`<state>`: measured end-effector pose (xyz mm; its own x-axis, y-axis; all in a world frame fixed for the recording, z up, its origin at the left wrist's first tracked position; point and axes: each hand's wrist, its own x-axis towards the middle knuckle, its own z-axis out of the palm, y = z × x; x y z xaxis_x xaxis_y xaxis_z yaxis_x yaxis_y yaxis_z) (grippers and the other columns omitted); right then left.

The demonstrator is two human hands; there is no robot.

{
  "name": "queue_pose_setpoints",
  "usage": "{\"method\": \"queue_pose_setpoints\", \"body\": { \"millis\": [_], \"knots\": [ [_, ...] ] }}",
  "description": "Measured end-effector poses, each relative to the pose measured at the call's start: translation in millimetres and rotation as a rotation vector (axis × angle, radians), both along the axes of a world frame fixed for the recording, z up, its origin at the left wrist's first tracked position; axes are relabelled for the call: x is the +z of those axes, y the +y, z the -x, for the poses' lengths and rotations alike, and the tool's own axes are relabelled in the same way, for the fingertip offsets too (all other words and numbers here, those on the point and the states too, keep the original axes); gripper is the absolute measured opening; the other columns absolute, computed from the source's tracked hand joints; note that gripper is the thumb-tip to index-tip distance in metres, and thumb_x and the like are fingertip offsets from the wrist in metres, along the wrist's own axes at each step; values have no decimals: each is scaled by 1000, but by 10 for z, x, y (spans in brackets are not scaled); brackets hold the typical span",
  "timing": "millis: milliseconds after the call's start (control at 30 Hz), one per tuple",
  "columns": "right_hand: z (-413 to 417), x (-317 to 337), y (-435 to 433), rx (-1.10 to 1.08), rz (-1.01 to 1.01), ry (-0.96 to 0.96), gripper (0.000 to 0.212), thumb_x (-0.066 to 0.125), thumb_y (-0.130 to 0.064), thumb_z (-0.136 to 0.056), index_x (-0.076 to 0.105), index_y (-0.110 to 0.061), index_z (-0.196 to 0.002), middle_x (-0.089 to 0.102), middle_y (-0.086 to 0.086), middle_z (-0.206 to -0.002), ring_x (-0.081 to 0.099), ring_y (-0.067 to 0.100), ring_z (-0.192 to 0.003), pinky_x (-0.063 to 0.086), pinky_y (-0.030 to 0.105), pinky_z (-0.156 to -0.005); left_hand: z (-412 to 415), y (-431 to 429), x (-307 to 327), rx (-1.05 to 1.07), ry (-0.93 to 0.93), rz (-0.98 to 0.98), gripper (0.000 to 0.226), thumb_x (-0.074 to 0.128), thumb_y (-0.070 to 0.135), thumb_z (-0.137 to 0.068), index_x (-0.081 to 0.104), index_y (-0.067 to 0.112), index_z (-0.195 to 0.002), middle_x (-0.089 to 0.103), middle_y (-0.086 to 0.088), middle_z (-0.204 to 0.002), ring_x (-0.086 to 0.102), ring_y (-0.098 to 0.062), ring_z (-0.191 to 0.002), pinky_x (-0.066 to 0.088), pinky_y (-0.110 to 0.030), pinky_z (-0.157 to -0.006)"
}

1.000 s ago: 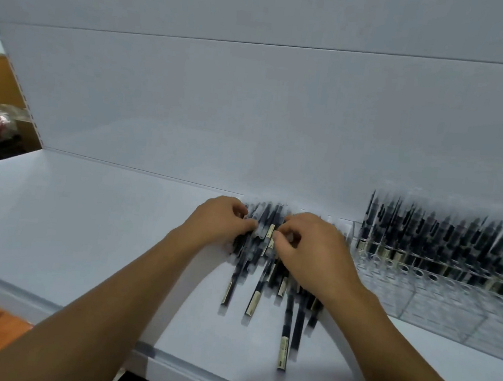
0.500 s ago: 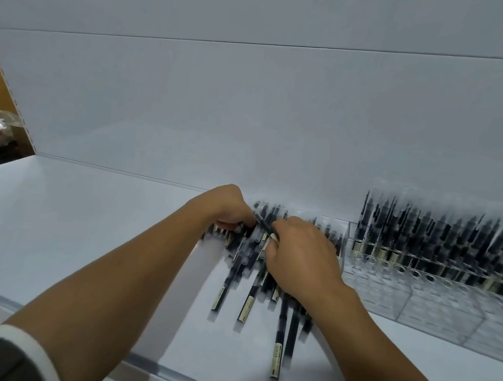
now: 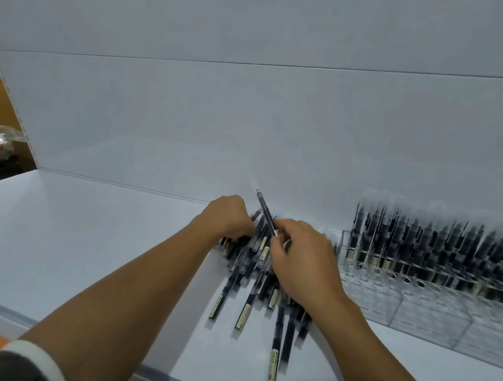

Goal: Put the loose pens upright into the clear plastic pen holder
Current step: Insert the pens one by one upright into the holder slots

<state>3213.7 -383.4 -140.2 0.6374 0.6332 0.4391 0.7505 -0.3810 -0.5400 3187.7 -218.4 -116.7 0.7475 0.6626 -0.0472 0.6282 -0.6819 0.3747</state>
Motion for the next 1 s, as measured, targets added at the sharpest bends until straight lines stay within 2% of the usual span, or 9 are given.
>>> {"method": "queue_pose_setpoints", "body": {
  "millis": [167, 267, 367, 467, 567, 667, 733, 867, 1000],
  "knots": [
    [-16, -22, -36, 34, -85, 75, 22, 53, -22, -96, 63, -25, -115, 59, -13, -91, 54, 5, -84, 50, 30, -82, 121, 82, -88, 66, -241, 235, 20, 74, 20, -80, 73, 0, -83, 64, -9, -67, 55, -18, -56, 47, -28, -60],
    [-13, -23, -38, 69, -127, 94, 25, 55, -24, -96, 61, -27, -119, 59, -15, -88, 54, 3, -79, 46, 19, -71, 219, 92, -91, 66, -441, 446, 10, 71, 12, -85, 75, 4, -88, 70, -7, -72, 59, -16, -59, 55, -31, -70],
    [21, -7, -42, 120, -142, 115, 28, 55, -25, -95, 56, -34, -122, 58, -13, -82, 54, 5, -70, 51, 26, -66, 291, 18, -59, 4, -607, 571, 12, 67, 11, -89, 74, 8, -99, 73, -4, -76, 64, -13, -62, 56, -26, -65],
    [28, 57, -105, 159, -188, 147, 23, 57, -26, -94, 56, -39, -113, 59, -12, -78, 55, 7, -66, 54, 30, -63, 327, -121, -9, -94, -731, 638, 15, 61, 14, -94, 73, 14, -103, 76, -4, -90, 73, -19, -85, 60, -29, -74],
    [-57, 188, -240, 170, -243, 169, 20, 60, -29, -92, 52, -46, -98, 61, -19, -81, 57, 3, -62, 50, 23, -55, 315, -293, 37, -154, -837, 702, 15, 61, 17, -94, 73, 20, -102, 76, -1, -95, 72, -17, -91, 59, -27, -75],
    [-218, 321, -497, 172, -302, 200, 17, 64, -30, -89, 54, -43, -92, 60, -24, -82, 56, 0, -60, 48, 17, -52, 247, -456, 81, -201, -915, 744, 14, 63, 18, -93, 73, 22, -103, 75, 3, -99, 71, -13, -94, 56, -32, -82],
    [-361, 380, -762, 162, -331, 187, 14, 66, -27, -89, 57, -38, -91, 61, -18, -76, 53, 2, -58, 48, 21, -56, 175, -566, 110, -253, -949, 775, 16, 61, 19, -94, 71, 22, -106, 75, 6, -103, 71, -11, -95, 56, -26, -78],
    [-681, 422, -1367, 60, -395, 158, 9, 67, -24, -90, 63, -30, -84, 63, 3, -72, 60, 27, -69, 52, 36, -63, -30, -879, 134, -370, -955, 942, 20, 59, 16, -94, 67, 16, -112, 75, 2, -103, 71, -8, -90, 53, -16, -70],
    [-1004, 419, -1804, -38, -351, 111, 6, 68, -22, -89, 68, -27, -86, 67, -2, -73, 62, 23, -70, 50, 27, -62, -268, -1251, 102, -481, -914, 1060, 23, 62, 17, -88, 69, 14, -109, 76, -2, -101, 70, -7, -85, 52, -17, -70]
  ]
}}
